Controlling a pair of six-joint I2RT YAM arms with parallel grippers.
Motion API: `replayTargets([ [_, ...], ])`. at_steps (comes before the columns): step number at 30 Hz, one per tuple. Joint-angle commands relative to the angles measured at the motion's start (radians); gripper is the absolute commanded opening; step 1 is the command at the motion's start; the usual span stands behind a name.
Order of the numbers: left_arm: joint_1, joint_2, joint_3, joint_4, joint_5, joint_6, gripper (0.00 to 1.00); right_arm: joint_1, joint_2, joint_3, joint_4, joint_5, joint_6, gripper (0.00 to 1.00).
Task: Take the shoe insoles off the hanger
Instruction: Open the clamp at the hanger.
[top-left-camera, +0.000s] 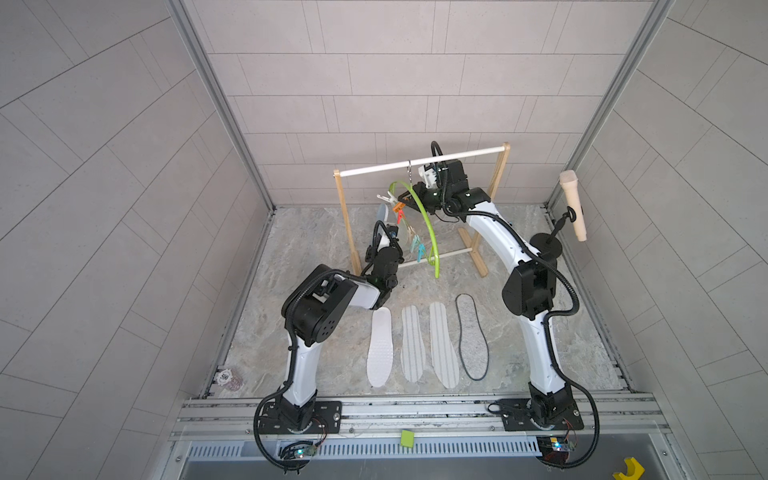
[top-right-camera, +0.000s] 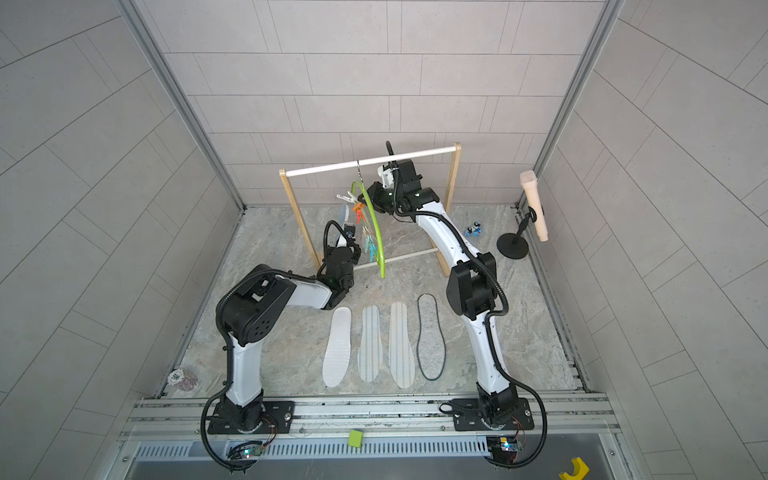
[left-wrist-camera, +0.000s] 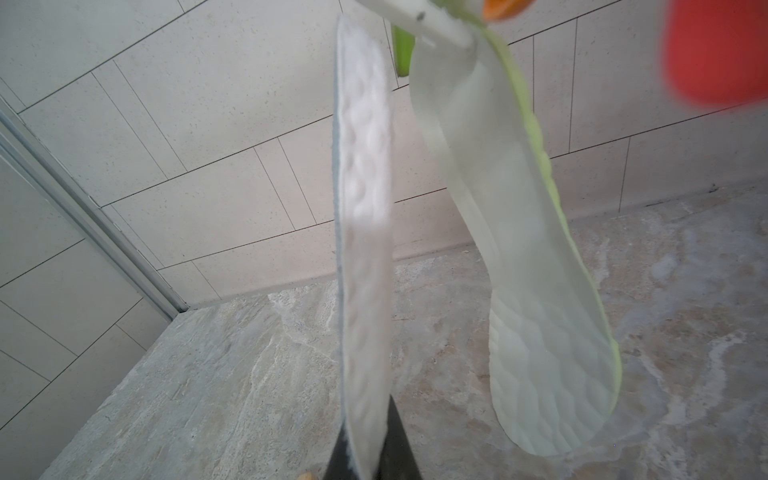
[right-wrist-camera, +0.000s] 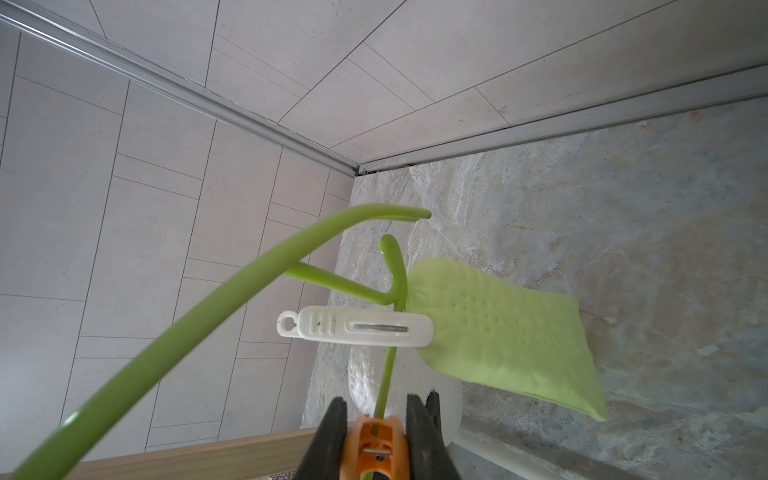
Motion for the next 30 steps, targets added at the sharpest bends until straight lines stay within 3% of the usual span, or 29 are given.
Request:
replayTargets([
  [1, -0.006, -0.011, 0.005, 0.035, -0.023, -0.010, 0.00, 0.004, -0.045, 0.018, -0.050, 0.012, -0.037, 0.27],
  [3, -0.008, -0.015, 0.005, 0.036, -0.025, -0.010, 0.00, 0.003, -0.044, 0.023, -0.052, 0.011, -0.029, 0.33],
  [7, -0.024, -0.030, 0.005, 0.034, -0.018, -0.001, 0.00, -0.006, -0.047, 0.026, -0.066, 0.008, -0.009, 0.56],
  [10, -0.047, -0.049, 0.002, 0.028, -0.015, -0.002, 0.00, -0.010, -0.066, 0.016, -0.065, 0.016, -0.013, 0.66],
  [18, -0.127, -0.109, -0.035, 0.003, -0.035, -0.027, 0.00, -0.044, -0.170, -0.115, -0.009, 0.055, 0.016, 0.74],
  [30, -0.183, -0.268, -0.144, -0.146, -0.125, -0.130, 0.00, -0.108, -0.397, -0.525, 0.158, 0.062, 0.065, 0.77],
])
